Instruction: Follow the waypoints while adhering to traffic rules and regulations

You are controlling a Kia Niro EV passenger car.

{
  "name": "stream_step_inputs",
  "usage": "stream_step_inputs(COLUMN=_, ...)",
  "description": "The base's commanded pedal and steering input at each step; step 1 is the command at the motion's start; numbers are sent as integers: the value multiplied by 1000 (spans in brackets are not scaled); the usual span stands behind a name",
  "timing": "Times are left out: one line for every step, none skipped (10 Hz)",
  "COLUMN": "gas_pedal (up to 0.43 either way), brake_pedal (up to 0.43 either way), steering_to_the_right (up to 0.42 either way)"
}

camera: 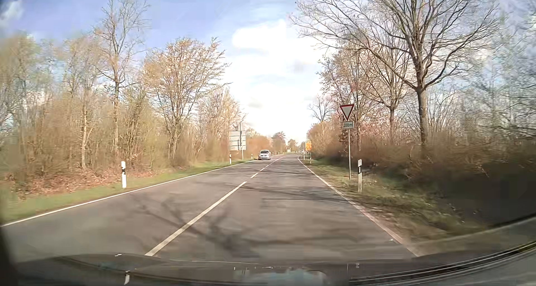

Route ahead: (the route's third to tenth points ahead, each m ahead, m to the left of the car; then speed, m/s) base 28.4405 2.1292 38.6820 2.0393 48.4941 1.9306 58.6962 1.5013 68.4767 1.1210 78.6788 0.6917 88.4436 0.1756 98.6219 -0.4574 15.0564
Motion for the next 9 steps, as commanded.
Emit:
stream_step_inputs(gas_pedal=169, brake_pedal=0, steering_to_the_right=-1)
stream_step_inputs(gas_pedal=157, brake_pedal=0, steering_to_the_right=-1)
stream_step_inputs(gas_pedal=157, brake_pedal=0, steering_to_the_right=-1)
stream_step_inputs(gas_pedal=157, brake_pedal=0, steering_to_the_right=-1)
stream_step_inputs(gas_pedal=157, brake_pedal=0, steering_to_the_right=-1)
stream_step_inputs(gas_pedal=157, brake_pedal=0, steering_to_the_right=-1)
stream_step_inputs(gas_pedal=157, brake_pedal=0, steering_to_the_right=-1)
stream_step_inputs(gas_pedal=157, brake_pedal=0, steering_to_the_right=-1)
stream_step_inputs(gas_pedal=157, brake_pedal=0, steering_to_the_right=-1)
